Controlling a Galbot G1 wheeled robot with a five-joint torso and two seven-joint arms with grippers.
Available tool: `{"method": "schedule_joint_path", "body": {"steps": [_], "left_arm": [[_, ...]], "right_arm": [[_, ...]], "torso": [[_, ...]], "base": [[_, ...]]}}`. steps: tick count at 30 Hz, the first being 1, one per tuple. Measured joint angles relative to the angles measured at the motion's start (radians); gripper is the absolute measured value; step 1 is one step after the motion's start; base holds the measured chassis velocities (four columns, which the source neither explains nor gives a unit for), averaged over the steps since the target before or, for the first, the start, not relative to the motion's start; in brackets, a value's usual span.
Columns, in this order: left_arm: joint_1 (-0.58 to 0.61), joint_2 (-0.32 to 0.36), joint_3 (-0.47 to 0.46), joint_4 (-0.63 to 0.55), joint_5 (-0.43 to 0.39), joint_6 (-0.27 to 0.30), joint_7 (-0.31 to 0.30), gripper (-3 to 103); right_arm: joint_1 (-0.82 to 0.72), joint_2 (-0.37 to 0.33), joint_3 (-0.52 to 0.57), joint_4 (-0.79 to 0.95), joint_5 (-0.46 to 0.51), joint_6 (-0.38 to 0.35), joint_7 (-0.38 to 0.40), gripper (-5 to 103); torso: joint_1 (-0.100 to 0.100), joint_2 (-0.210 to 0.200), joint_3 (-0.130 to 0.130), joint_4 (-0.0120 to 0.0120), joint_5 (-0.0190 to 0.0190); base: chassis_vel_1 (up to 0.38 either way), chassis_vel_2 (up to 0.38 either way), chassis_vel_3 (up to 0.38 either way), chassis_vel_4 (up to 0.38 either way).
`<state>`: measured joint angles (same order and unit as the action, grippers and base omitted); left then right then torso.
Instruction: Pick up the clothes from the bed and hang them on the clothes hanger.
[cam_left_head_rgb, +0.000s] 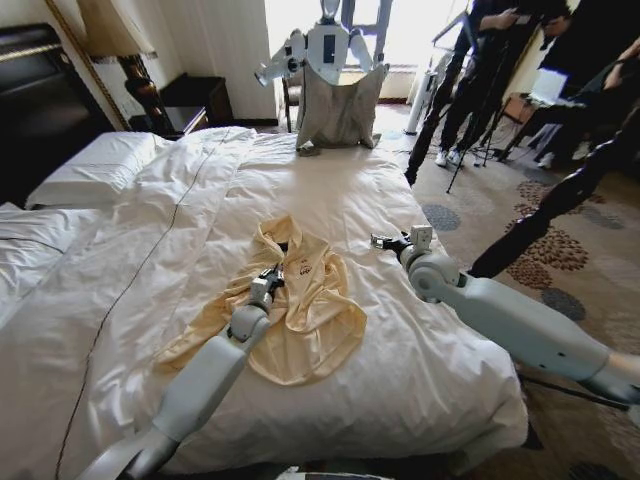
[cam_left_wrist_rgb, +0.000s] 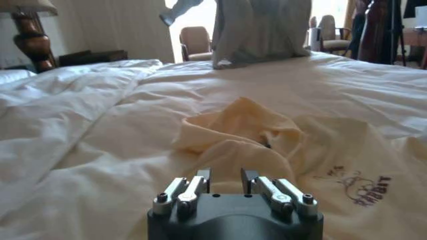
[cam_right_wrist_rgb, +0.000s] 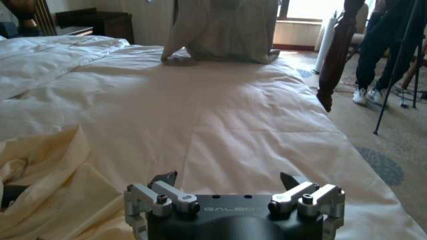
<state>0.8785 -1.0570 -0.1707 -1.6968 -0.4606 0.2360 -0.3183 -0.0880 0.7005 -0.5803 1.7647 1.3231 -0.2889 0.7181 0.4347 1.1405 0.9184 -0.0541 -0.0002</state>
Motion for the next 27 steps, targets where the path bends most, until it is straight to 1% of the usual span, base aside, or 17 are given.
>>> {"method": "schedule_joint_path", "body": {"steps": [1,3,4,7,9,10,11,12,13,14,15,16,19,21,22,23,27], "left_arm": [[0.000,0.000,0.000,0.000,0.000,0.000,0.000,28],[0.059,0.038,-0.057,-0.060,-0.008,-0.007,-0.001,39],[0.059,0.038,-0.057,-0.060,-0.008,-0.007,-0.001,39],[0.122,0.064,-0.125,-0.111,-0.021,-0.012,-0.003,55],[0.133,0.067,-0.136,-0.114,-0.021,-0.013,-0.003,55],[0.143,0.068,-0.152,-0.112,-0.021,-0.015,-0.003,66],[0.146,0.069,-0.161,-0.102,-0.019,-0.015,-0.003,72],[0.147,0.069,-0.165,-0.095,-0.016,-0.016,-0.003,72],[0.148,0.069,-0.170,-0.083,-0.009,-0.016,-0.004,77],[0.148,0.069,-0.170,-0.083,-0.009,-0.016,-0.004,77],[0.147,0.070,-0.174,-0.072,-0.004,-0.016,-0.007,82],[0.146,0.071,-0.176,-0.067,-0.002,-0.015,-0.011,82],[0.148,0.080,-0.178,-0.094,-0.009,-0.001,-0.016,97],[0.150,0.082,-0.178,-0.105,-0.012,0.003,-0.016,97],[0.153,0.085,-0.177,-0.121,-0.017,0.011,-0.016,99],[0.156,0.088,-0.168,-0.159,-0.037,0.032,-0.017,100],[0.142,0.087,-0.154,-0.168,-0.043,0.041,-0.019,100]], "right_arm": [[0.000,0.000,0.000,0.000,0.000,0.000,0.000,100],[-0.001,0.020,-0.002,-0.011,-0.003,-0.001,-0.001,100],[-0.001,0.020,-0.002,-0.011,-0.003,-0.001,-0.001,100],[-0.002,0.045,-0.007,-0.020,-0.006,-0.001,-0.001,100],[-0.002,0.051,-0.009,-0.022,-0.007,-0.001,-0.001,100],[-0.002,0.057,-0.011,-0.023,-0.006,-0.001,-0.001,100],[0.000,0.058,-0.013,-0.023,-0.005,-0.001,-0.001,100],[0.002,0.058,-0.014,-0.022,-0.004,-0.001,-0.001,100],[0.004,0.057,-0.016,-0.021,-0.003,-0.001,-0.001,100],[0.004,0.057,-0.016,-0.021,-0.003,-0.001,-0.001,100],[0.006,0.055,-0.017,-0.021,-0.001,-0.002,-0.002,100],[0.008,0.052,-0.017,-0.020,0.000,-0.002,-0.002,100],[0.009,0.048,-0.018,-0.018,0.003,-0.003,-0.002,100],[0.009,0.048,-0.018,-0.017,0.004,-0.003,-0.002,100],[0.009,0.048,-0.018,-0.016,0.006,-0.004,-0.002,100],[0.008,0.052,-0.017,-0.016,0.009,-0.003,-0.002,100],[0.007,0.062,-0.013,-0.027,0.011,0.000,-0.013,100]], "torso": [[0.000,0.000,0.000,0.0000,0.0000],[0.000,0.000,0.000,0.0001,-0.0007],[0.000,0.000,0.000,0.0001,-0.0007],[0.000,0.000,0.000,0.0000,-0.0002],[0.000,0.000,0.000,-0.0001,-0.0003],[0.000,0.000,0.000,-0.0001,-0.0004],[0.000,0.000,0.000,-0.0002,-0.0004],[0.000,0.000,0.000,-0.0003,-0.0006],[0.000,0.000,0.000,-0.0002,-0.0006],[0.000,0.000,0.000,-0.0002,-0.0006],[0.000,0.000,0.000,-0.0003,-0.0005],[0.000,0.000,0.000,-0.0003,-0.0005],[0.000,0.000,0.000,-0.0005,-0.0003],[0.000,0.000,0.000,-0.0005,-0.0002],[0.000,0.000,0.000,-0.0004,-0.0001],[0.000,0.000,0.000,-0.0004,0.0000],[0.000,0.000,0.000,-0.0005,-0.0002]], "base": [[0.000,0.000,0.000,0.000],[0.000,0.000,0.000,0.000],[0.000,0.000,0.000,0.000],[0.000,0.000,0.000,0.000],[0.000,0.000,0.000,0.000],[0.000,0.000,0.000,0.000],[0.000,0.000,0.000,0.000],[0.000,0.000,0.000,0.000],[0.000,0.000,0.000,0.000],[0.000,0.000,0.000,0.000],[0.000,0.000,0.000,0.000],[0.000,0.000,0.000,0.000],[0.000,0.000,0.000,0.000],[0.000,0.000,0.000,0.000],[0.000,0.000,0.000,0.000],[0.000,0.000,0.000,0.000],[0.000,0.000,0.000,0.000]]}}
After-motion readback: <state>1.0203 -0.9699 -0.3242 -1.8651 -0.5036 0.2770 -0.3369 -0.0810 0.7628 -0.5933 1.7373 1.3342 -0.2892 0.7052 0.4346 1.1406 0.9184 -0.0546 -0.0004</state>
